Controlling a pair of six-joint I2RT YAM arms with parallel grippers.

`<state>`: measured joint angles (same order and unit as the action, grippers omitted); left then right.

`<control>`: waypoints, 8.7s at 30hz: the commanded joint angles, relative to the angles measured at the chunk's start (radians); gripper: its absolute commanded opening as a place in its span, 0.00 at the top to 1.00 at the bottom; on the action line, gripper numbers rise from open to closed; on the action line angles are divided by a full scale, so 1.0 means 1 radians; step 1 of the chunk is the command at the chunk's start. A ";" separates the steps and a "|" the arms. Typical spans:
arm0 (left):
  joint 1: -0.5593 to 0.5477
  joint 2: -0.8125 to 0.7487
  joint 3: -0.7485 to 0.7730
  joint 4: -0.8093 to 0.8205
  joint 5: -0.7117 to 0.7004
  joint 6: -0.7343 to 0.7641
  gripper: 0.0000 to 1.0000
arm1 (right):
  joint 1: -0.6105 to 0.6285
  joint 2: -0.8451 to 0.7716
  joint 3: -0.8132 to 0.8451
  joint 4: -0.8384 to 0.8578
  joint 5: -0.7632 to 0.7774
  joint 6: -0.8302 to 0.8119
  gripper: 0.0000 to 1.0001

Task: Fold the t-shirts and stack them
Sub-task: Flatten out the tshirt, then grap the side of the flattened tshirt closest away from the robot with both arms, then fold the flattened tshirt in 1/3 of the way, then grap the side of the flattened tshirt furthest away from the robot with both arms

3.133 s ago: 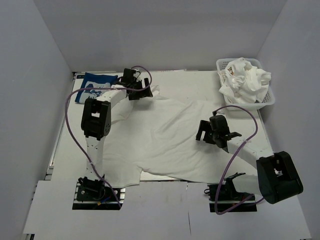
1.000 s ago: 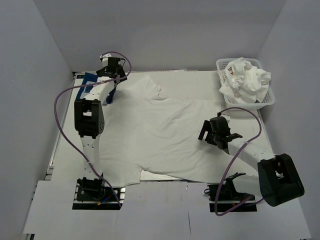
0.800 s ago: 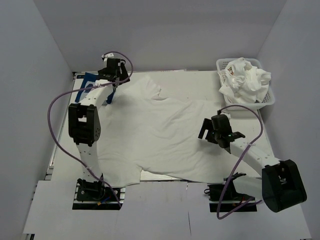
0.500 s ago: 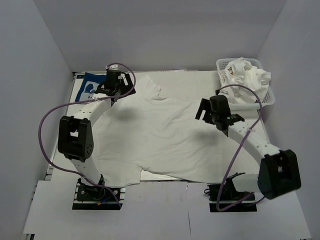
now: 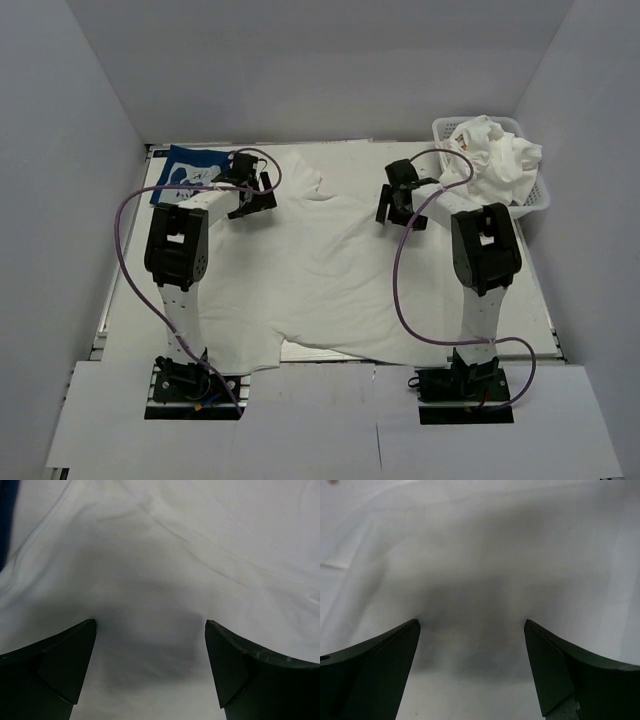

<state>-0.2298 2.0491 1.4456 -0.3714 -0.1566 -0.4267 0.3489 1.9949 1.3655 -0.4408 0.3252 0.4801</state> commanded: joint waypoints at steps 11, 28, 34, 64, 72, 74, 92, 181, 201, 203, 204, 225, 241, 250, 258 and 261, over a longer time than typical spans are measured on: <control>-0.011 0.275 0.383 -0.116 0.092 -0.036 0.01 | -0.090 0.477 0.662 -0.382 -0.037 -0.037 0.12; -0.017 0.083 0.530 -0.230 0.046 0.002 0.01 | -0.128 0.229 0.640 -0.092 -0.311 -0.259 0.10; -0.017 -0.364 -0.027 -0.216 0.212 -0.164 0.01 | -0.057 -0.212 0.057 0.206 -0.290 -0.180 0.10; -0.065 -0.768 -0.967 -0.433 0.307 -0.498 0.40 | -0.063 -0.774 -0.569 0.255 -0.026 0.135 0.10; -0.075 -0.728 -0.890 -0.432 0.252 -0.486 1.00 | -0.065 -0.951 -0.715 0.052 -0.021 0.215 0.10; -0.075 -0.744 -0.880 -0.445 0.241 -0.475 1.00 | -0.065 -1.002 -0.768 -0.066 -0.018 0.225 0.10; -0.094 -0.928 -0.838 -0.446 0.233 -0.374 1.00 | -0.077 -1.003 -0.893 -0.130 0.038 0.385 0.16; -0.002 -0.390 -0.787 -0.275 0.250 -0.402 0.00 | -0.004 -0.638 -0.798 0.149 -0.175 0.172 0.10; 0.035 -0.152 0.232 -0.484 -0.198 -0.304 0.00 | 0.004 -0.508 -0.229 0.054 0.106 0.104 0.10; 0.035 -0.022 0.385 -0.485 -0.216 -0.265 0.00 | -0.011 -0.432 -0.140 0.054 0.109 0.085 0.10; 0.044 0.020 0.428 -0.468 -0.216 -0.250 0.00 | -0.016 -0.388 -0.120 0.057 0.101 0.077 0.10; 0.044 0.414 0.690 -0.344 -0.251 -0.139 0.20 | -0.120 0.151 0.372 0.045 -0.003 -0.095 0.10; 0.044 0.456 0.667 -0.310 -0.268 -0.158 1.00 | -0.113 0.303 0.440 0.057 -0.003 -0.114 0.17; 0.044 0.309 0.503 -0.271 -0.270 -0.156 1.00 | -0.113 0.335 0.459 0.047 0.041 -0.078 0.53; 0.021 0.056 0.234 -0.172 -0.190 -0.217 1.00 | -0.111 0.151 0.244 0.125 0.031 -0.043 1.00; 0.021 -0.053 0.081 -0.143 -0.190 -0.230 1.00 | -0.102 0.059 0.143 0.174 0.031 -0.061 1.00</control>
<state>-0.2047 2.1628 1.6238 -0.5495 -0.3710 -0.6209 0.2363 2.1643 1.5795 -0.3141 0.3553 0.4202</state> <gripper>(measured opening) 0.009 0.020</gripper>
